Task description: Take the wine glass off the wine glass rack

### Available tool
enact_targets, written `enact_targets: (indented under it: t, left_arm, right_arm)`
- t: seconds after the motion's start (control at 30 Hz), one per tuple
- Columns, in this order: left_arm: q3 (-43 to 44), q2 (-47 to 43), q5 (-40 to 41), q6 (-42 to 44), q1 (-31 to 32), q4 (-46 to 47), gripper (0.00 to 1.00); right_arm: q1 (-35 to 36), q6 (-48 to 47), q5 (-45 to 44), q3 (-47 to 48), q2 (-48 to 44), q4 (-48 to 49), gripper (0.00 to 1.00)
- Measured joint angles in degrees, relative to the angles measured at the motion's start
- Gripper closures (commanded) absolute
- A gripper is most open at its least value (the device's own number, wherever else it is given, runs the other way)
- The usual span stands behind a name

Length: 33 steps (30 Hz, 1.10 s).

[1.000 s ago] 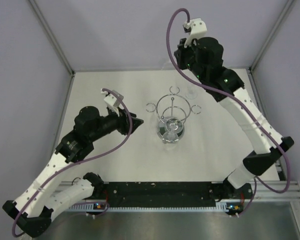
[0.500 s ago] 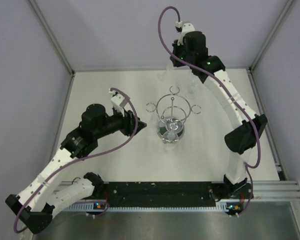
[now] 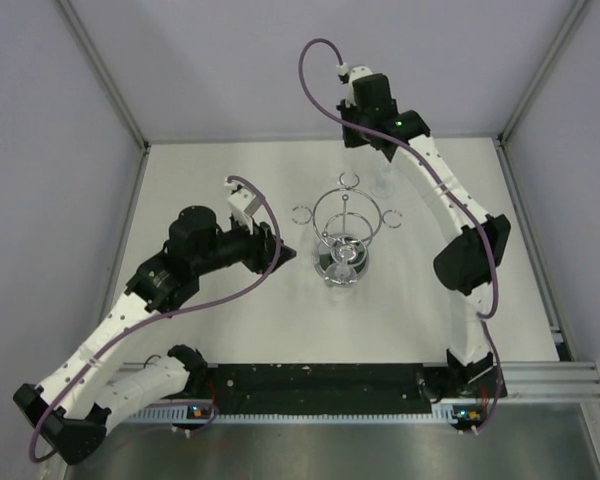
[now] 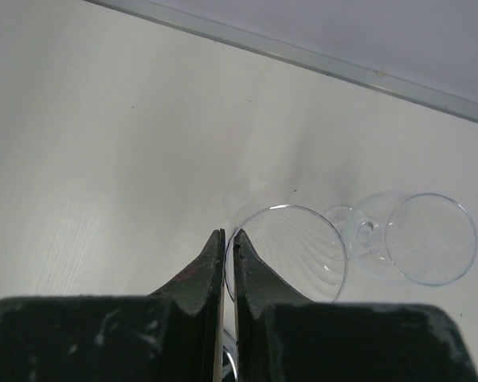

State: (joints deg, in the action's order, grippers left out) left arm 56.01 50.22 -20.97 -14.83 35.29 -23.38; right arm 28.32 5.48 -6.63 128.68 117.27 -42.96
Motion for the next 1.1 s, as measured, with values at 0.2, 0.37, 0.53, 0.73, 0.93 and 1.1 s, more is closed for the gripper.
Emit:
enact_targets:
  t: [0.2,0.37,0.53,0.73,0.93,1.1]
  left_arm:
    - [0.00,0.46,-0.22,0.00,0.00,-0.20,0.47]
    - [0.00,0.57,-0.20,0.00,0.00,-0.24,0.47]
    - [0.00,0.57,-0.20,-0.02,0.00,-0.24,0.47]
    - [0.00,0.57,-0.17,-0.02,0.00,-0.26,0.47]
    - [0.00,0.57,-0.20,-0.02,0.00,-0.26,0.47]
    - [0.00,0.57,-0.20,-0.02,0.00,-0.26,0.47]
  right_arm:
    - [-0.02,-0.61,-2.43,0.00,1.20,-0.44,1.00]
    - [-0.02,-0.57,-3.54,-0.04,2.73,-0.09,1.00]
    - [-0.02,-0.52,-4.28,-0.07,5.27,0.09,1.00]
    - [-0.02,-0.37,-4.55,-0.42,6.69,0.15,1.00]
    - [-0.02,-0.31,-5.07,-0.44,7.13,0.52,0.93]
    - [-0.02,0.04,-5.35,-0.44,7.13,0.55,0.83]
